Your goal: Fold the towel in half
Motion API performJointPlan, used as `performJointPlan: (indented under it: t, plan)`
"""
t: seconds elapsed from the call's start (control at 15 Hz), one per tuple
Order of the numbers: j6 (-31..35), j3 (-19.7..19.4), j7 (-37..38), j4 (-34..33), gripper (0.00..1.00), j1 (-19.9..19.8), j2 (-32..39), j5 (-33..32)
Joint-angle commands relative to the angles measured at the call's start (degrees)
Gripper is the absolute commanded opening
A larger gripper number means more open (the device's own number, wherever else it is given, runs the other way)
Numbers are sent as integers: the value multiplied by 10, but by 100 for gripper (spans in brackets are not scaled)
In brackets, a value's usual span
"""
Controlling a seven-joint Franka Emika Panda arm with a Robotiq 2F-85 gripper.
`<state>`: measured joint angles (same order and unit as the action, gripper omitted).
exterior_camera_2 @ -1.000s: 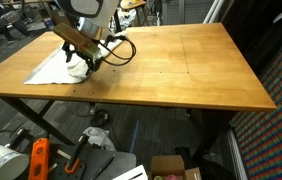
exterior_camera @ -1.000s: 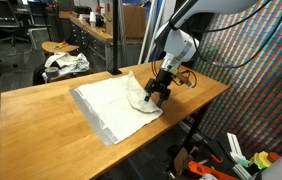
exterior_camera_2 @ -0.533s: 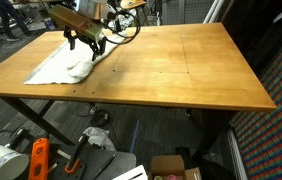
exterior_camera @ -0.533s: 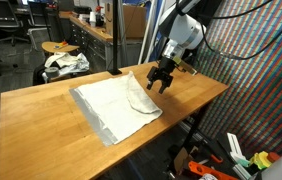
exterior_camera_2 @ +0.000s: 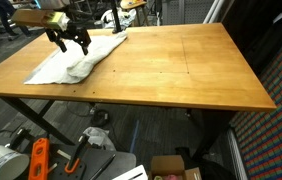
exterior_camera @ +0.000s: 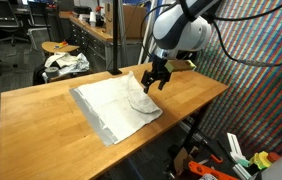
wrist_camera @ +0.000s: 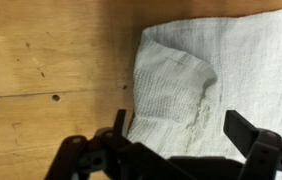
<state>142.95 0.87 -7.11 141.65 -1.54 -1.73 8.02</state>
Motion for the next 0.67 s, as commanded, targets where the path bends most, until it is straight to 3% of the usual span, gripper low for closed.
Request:
performJointPlan:
  t: [0.0, 0.2, 0.6]
  plan:
    - [29, 21, 160, 42, 100, 19, -38, -144]
    - [-21, 47, 245, 27, 100, 40, -33, -192]
    - [-71, 70, 236, -9, 100, 79, -6, -96]
